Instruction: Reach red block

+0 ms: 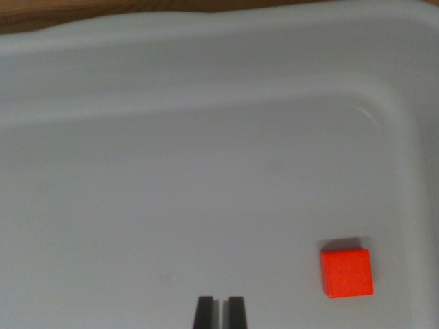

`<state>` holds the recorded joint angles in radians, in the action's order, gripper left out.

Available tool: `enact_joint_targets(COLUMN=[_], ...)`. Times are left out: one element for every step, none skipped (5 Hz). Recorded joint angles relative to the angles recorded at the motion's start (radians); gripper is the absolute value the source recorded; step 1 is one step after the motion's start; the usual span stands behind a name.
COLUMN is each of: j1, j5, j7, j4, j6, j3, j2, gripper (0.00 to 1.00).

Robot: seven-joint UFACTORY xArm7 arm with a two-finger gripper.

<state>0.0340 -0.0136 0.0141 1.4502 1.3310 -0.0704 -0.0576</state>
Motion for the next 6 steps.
enact_joint_targets(j1=[0.0081,0.0081,0.0164,0.0164,0.0251,0.0251], j5=[0.0001,0.0001,0.0001,0.0001,0.0002,0.0002], j7=[0.000,0.000,-0.001,-0.001,-0.001,-0.001], j4=[-0.030,-0.030,-0.061,-0.061,-0.093,-0.093], j6=[-0.043,-0.043,-0.089,-0.089,-0.135,-0.135], j3=[-0.008,-0.008,-0.015,-0.015,-0.023,-0.023], j2=[-0.021,-0.021,-0.042,-0.042,-0.064,-0.064], gripper=[0.00,0.00,0.00,0.00,0.00,0.00])
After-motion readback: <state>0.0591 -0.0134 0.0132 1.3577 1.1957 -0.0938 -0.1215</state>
